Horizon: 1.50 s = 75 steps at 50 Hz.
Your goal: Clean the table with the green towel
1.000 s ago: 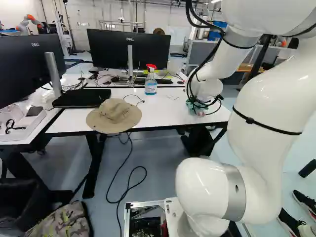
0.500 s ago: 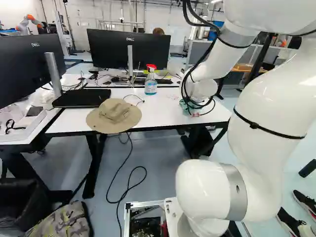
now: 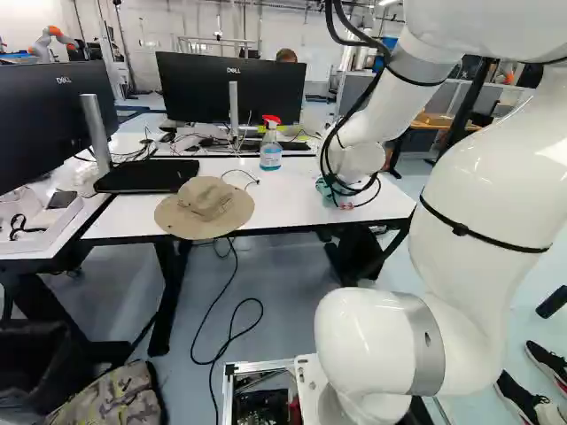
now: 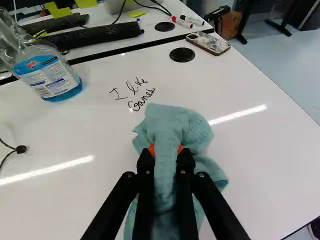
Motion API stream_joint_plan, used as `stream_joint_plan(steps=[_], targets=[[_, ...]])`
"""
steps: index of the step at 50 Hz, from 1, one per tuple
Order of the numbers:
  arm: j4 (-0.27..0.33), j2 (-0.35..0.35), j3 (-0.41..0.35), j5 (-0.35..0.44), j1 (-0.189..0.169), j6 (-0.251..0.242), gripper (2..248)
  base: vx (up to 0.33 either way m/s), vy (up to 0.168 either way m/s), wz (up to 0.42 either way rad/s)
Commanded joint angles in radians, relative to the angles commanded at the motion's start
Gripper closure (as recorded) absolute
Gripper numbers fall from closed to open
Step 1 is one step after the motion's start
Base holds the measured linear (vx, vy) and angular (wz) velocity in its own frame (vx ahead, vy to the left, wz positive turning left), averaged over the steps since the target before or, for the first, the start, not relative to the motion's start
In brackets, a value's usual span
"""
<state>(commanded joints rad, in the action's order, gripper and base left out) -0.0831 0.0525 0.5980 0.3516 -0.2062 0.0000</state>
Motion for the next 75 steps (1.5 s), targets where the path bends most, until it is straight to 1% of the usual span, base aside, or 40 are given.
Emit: stream_joint_plan(steps=[4,9,35,48,53,75], targets=[[-0.022,0.000,0.000,0.000,0.000,0.000,201,0.000,0.000,0.000],[-0.063,0.000,0.000,0.000,0.000,0.000,201,0.000,0.000,0.000],[-0.315,0.000,0.000,0.000,0.000,0.000,201,0.000,0.000,0.000],[-0.315,0.000,0.000,0.000,0.000,0.000,201,0.000,0.000,0.000],[-0.315,-0.002,-0.002,0.000,0.006,0.000,201,0.000,0.000,0.000],[-0.315,-0.023,-0.024,0.000,0.063,0.000,201,0.000,0.000,0.000]])
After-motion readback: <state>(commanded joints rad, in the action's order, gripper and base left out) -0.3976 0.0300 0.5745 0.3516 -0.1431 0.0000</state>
